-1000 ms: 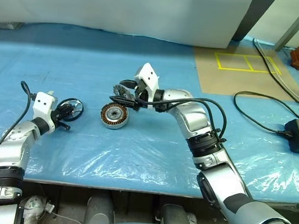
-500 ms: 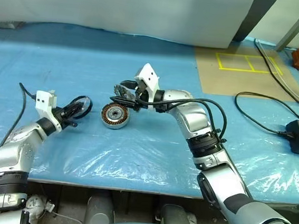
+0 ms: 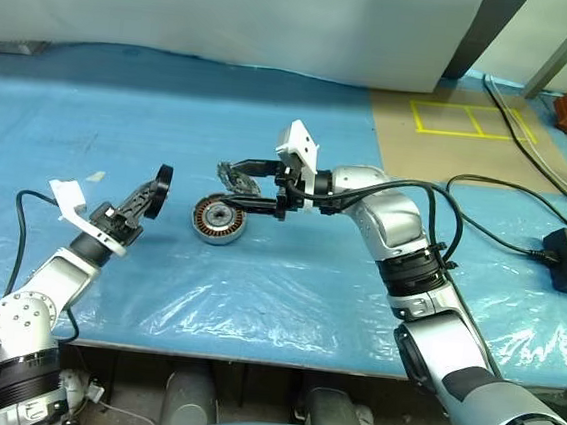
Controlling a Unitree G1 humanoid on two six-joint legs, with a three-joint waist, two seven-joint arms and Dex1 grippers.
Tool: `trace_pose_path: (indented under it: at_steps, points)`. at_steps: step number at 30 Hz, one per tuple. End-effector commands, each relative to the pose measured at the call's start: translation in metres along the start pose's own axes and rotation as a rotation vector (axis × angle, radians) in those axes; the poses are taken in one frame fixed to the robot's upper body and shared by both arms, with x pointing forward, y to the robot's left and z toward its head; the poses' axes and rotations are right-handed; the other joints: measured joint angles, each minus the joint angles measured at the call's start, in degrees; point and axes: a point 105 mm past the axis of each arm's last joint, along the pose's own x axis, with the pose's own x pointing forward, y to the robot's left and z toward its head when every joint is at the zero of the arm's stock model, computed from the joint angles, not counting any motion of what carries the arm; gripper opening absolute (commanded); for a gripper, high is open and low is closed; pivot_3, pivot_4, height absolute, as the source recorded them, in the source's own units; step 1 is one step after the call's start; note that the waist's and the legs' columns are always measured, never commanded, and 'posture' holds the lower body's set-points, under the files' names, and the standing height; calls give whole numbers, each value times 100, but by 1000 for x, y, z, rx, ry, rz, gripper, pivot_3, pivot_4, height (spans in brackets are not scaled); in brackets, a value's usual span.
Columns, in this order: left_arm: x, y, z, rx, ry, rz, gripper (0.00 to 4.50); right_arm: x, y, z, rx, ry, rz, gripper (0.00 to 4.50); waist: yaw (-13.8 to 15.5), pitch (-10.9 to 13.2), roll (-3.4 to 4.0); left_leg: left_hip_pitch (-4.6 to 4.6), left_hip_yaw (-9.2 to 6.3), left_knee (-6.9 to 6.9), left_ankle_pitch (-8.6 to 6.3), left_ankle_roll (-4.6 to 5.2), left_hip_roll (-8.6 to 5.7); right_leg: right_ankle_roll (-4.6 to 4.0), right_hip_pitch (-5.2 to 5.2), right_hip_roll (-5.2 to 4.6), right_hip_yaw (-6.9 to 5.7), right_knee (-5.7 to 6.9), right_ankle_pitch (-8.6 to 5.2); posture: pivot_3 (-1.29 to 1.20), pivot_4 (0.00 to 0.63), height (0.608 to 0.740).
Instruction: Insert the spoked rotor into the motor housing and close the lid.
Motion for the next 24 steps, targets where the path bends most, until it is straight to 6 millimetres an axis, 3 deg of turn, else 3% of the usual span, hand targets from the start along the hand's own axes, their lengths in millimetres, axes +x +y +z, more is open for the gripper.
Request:
trace_pose_path:
  at_steps: [1, 8, 22, 24]
  points:
    - [8, -45, 8, -14, -72, -139, 109, 3, 1, 20, -54, -71, -31, 3564, -1, 0, -1, 0, 0, 0, 0, 0, 0, 0, 0, 1, 0, 0, 0, 0, 150, 740]
    - [17, -85, -21, -101, -14, -251, 109, 4, -1, 39, -107, -131, -78, 3564, -11, 1, -2, 0, 1, -1, 0, 0, 0, 1, 0, 3, 1, -4, 0, 0, 150, 740]
    - [32, -91, -34, -125, 24, -286, 109, 9, -1, 55, -176, -172, -104, 3564, -20, 1, -2, 3, 1, 1, 0, -1, -1, 10, 0, 8, 7, -4, 4, 0, 150, 740]
    - [33, -92, -36, -128, 33, -292, 109, 9, -1, 56, -163, -182, -102, 3153, -20, 1, -2, 3, 1, 1, 0, 0, -1, 10, 0, 8, 7, -4, 5, 0, 150, 740]
